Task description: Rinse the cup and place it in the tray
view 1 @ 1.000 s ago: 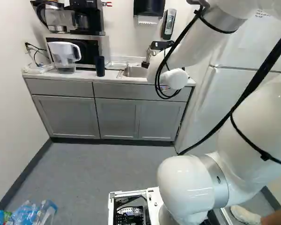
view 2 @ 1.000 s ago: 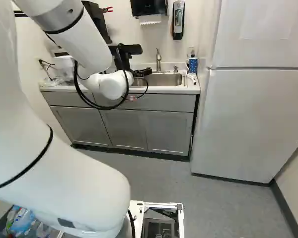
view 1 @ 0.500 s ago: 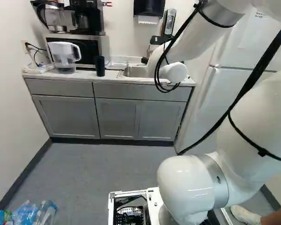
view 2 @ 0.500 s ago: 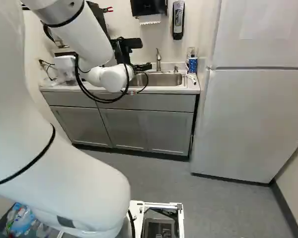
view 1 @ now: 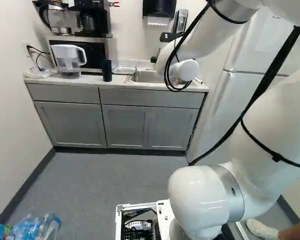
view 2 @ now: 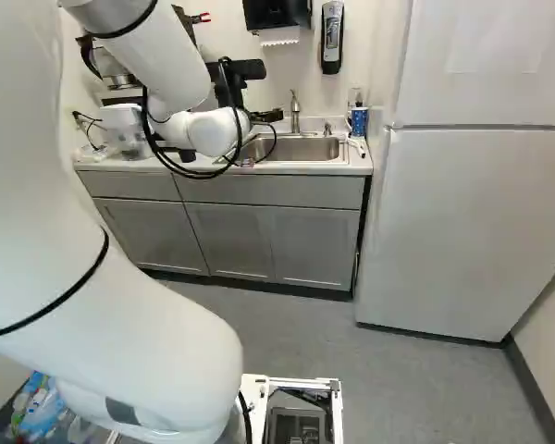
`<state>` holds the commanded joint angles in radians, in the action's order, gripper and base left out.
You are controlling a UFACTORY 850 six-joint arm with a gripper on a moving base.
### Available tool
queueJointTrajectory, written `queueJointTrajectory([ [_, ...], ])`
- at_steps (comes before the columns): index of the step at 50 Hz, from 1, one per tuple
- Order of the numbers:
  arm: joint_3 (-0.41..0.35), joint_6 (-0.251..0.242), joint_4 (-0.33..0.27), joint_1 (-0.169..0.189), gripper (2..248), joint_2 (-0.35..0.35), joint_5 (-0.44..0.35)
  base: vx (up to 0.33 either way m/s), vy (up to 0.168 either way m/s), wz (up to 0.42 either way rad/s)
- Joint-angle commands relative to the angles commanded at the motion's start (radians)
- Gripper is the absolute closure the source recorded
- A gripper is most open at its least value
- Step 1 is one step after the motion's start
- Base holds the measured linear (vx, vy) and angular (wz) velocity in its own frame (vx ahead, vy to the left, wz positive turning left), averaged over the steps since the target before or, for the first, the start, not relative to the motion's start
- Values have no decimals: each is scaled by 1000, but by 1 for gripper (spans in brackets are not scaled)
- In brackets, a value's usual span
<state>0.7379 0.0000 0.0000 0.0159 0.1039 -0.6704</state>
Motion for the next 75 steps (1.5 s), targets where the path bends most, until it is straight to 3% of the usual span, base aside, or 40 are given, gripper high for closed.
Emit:
queueJointTrajectory([
  [57, 178, 0, 0, -1, 3, -59, 180, 0, 0, 0],
  [75, 235, 0, 0, -1, 3, -80, 182, 0, 0, 0],
])
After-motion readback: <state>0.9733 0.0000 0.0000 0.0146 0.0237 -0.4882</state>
